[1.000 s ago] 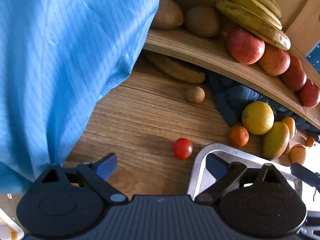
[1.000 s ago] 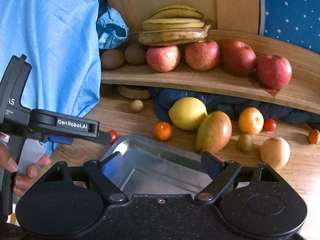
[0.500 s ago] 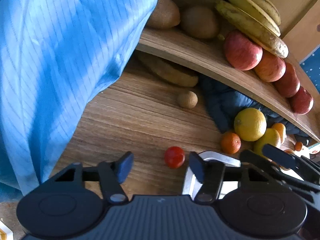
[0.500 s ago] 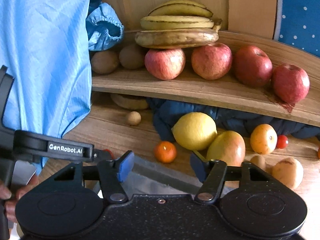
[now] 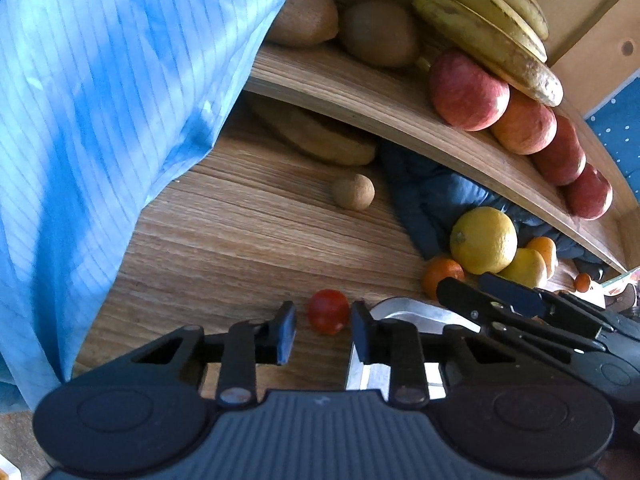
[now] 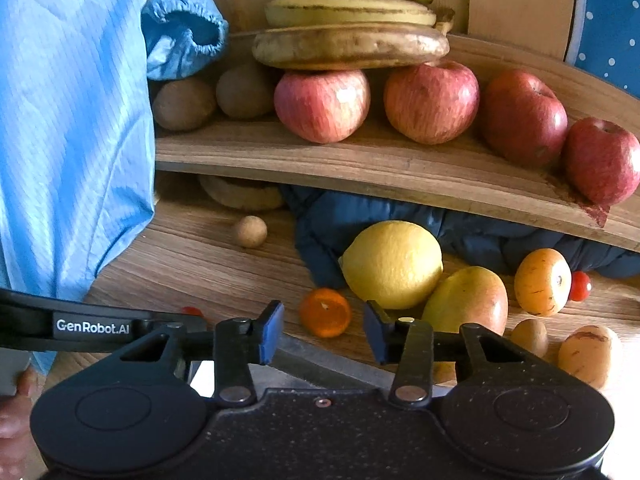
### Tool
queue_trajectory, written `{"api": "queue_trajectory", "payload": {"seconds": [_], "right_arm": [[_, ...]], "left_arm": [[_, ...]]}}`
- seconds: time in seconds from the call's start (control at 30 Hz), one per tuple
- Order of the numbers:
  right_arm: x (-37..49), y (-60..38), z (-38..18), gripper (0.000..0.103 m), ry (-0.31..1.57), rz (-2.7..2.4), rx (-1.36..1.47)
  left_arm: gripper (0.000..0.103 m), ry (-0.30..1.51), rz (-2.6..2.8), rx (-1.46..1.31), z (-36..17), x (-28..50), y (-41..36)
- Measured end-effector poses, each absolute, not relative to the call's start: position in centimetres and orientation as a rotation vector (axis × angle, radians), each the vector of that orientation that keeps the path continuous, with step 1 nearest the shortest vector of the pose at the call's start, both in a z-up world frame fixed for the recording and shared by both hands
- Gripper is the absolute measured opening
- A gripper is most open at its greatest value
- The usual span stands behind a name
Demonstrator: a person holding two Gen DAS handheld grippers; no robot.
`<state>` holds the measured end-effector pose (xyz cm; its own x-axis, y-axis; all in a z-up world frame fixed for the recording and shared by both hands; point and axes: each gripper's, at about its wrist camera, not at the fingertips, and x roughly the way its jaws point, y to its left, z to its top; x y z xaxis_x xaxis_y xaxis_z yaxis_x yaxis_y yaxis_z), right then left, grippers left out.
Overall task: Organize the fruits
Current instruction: 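Close the left tool on the cherry tomato while the right tool grasps the small orange, then carry the tomato and orange onto the tray and open both tools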
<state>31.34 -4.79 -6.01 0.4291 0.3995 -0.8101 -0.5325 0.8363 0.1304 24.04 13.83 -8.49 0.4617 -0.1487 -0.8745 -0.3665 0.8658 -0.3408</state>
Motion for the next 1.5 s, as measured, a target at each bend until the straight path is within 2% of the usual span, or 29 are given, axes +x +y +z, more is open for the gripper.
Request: {"api": "queue_trajectory", "payload": {"seconds": [0.2, 0.5, 1.5], "right_arm": [[31.5, -3.9, -6.6, 0.041, 0.982, 0.580, -0.177], [31.9, -3.2, -7.1, 0.034, 0.997, 0.568, -0.193], [29.0, -5.1, -4.4, 0.032, 0.932, 0.627, -0.134]], "left_arm": [[0.026, 1.097, 0.127, -0.541, -8.6, 24.2, 13.8], [0.024, 1.094, 0.120, -0.546, -8.7, 24.4, 13.9], [0.024, 1.044, 0.124, -0.508, -6.8, 23.0, 12.5]]}}
